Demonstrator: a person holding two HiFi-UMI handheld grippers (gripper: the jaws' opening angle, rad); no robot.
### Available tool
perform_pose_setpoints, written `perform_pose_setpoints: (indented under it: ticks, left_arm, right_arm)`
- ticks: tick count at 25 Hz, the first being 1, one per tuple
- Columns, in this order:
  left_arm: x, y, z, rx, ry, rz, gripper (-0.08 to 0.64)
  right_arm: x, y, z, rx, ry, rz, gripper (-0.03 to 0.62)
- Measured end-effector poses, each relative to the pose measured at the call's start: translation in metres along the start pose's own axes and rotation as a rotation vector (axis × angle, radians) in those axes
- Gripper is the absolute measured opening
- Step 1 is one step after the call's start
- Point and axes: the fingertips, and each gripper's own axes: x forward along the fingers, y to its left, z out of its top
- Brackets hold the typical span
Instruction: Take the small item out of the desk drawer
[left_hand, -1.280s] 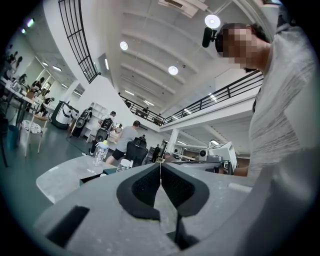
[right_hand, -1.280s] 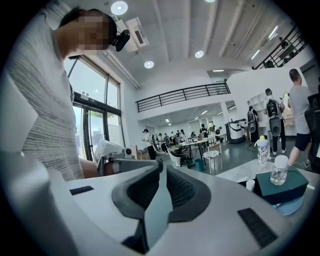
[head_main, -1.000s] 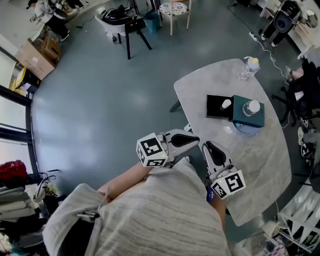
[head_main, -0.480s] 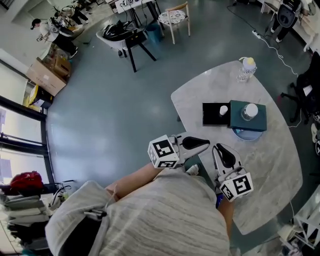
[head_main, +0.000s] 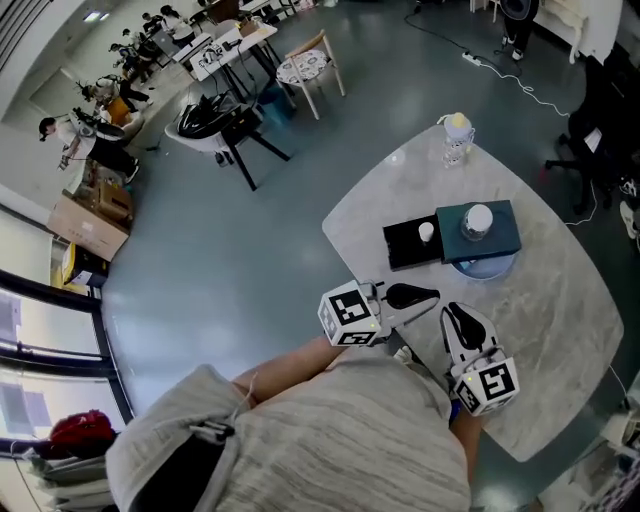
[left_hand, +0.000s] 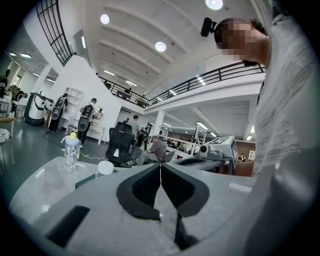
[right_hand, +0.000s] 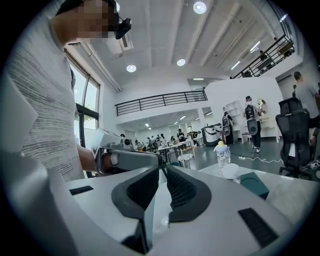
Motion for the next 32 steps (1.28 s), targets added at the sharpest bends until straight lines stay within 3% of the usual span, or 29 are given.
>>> perform_pose_setpoints:
  ticks: [9, 11, 18, 23, 32]
  left_arm:
    - [0.026, 0.061, 0.01, 0.015, 0.048, -0.155, 0.017]
    - [0.023, 0.084, 0.013, 0.01, 0.051, -0.171, 0.017]
    - [-0.002, 0.166, 0.01, -0.05, 0.059, -0.179, 0.017]
    - [-0.019, 0.199, 0.005, -0.081, 0.059, -0.182, 0.017]
    - [-0.03, 0.234, -0.012, -0.126, 0.075, -0.19, 0.017]
  right_arm:
    - [0.039, -0.048, 0.003, 0.045, 0.009, -0.157, 0.036]
    - [0.058, -0.06, 0.004, 0.058, 0.021, -0.181, 0.08]
    - [0.131, -0.083, 0.001, 0.085, 0.086, -0.234, 0.095]
    - [0.167, -0.091, -0.009, 0.084, 0.16, -0.26, 0.113]
    - [0.2, -0.119, -0.065, 0.016, 0.42, -0.311, 0.153]
